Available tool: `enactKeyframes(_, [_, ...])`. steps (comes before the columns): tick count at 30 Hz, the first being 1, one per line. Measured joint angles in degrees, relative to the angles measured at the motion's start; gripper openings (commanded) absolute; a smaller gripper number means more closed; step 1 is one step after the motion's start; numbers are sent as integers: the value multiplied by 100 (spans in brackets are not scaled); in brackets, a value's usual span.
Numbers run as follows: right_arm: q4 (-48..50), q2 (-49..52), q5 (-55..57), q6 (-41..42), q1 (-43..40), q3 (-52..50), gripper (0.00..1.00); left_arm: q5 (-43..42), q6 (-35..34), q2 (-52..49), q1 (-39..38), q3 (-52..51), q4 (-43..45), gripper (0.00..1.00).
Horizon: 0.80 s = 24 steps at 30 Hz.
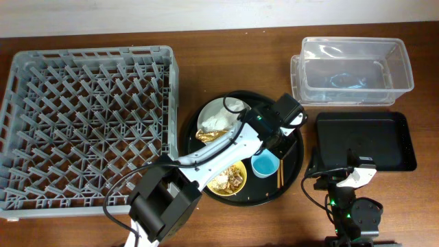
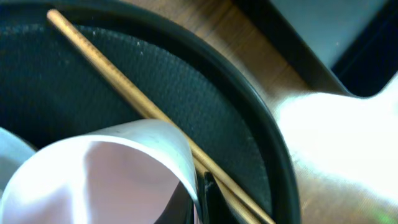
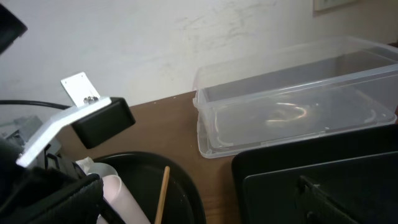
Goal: Sort waste into correct bins and load items into the dishwasher rack
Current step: 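Lower the left gripper and grasp the pink cup rim, then carry the pink cup to the dish rack and set it down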
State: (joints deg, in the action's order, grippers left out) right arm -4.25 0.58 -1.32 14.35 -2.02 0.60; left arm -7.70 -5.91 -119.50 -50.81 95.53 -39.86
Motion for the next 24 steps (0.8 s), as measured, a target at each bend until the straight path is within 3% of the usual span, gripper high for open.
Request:
enactKeyframes(7, [0,0,0,-2,0,0,99,-68,-116,-9,-22,973,-741,1])
enactKeyframes(13, [0,0,0,-7,0,0,99,-127,-466,-9,297,2041,-1934,0])
enactKeyframes(18, [0,0,0,-4,0,0,99,-149,-713,13,1412,3069,-3091,1])
enactKeyframes(24, [0,0,2,-2,0,0,99,-221,-890,238,3191,3254,-3799,0])
